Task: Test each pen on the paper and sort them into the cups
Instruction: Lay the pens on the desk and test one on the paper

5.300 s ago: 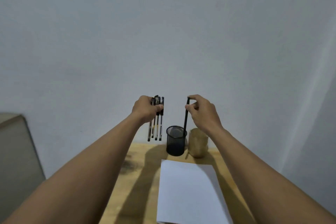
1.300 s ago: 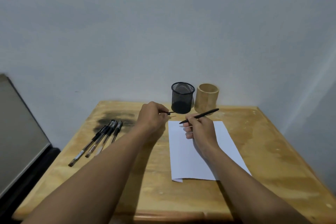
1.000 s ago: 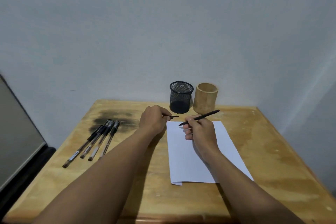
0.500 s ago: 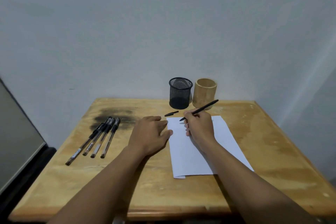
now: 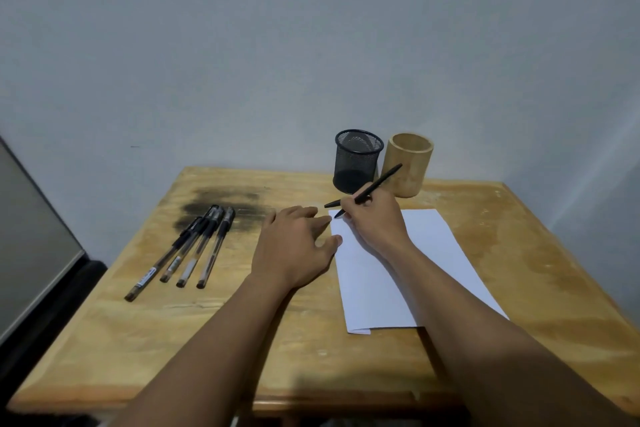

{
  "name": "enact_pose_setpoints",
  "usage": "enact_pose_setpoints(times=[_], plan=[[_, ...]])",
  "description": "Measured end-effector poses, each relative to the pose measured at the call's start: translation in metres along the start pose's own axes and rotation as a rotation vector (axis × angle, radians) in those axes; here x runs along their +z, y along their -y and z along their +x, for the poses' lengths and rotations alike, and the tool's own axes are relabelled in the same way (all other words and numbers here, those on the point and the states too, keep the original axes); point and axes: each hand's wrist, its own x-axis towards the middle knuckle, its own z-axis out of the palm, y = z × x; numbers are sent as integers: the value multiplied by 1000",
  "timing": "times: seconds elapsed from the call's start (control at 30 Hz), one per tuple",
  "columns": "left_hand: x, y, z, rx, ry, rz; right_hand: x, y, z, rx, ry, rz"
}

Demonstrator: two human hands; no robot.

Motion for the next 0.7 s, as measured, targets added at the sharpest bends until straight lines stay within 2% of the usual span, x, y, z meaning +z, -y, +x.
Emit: enact_pose_setpoints(times=[0.7], plan=[[1, 0, 1, -19, -5, -22, -5, -1, -7, -55, -8, -35]])
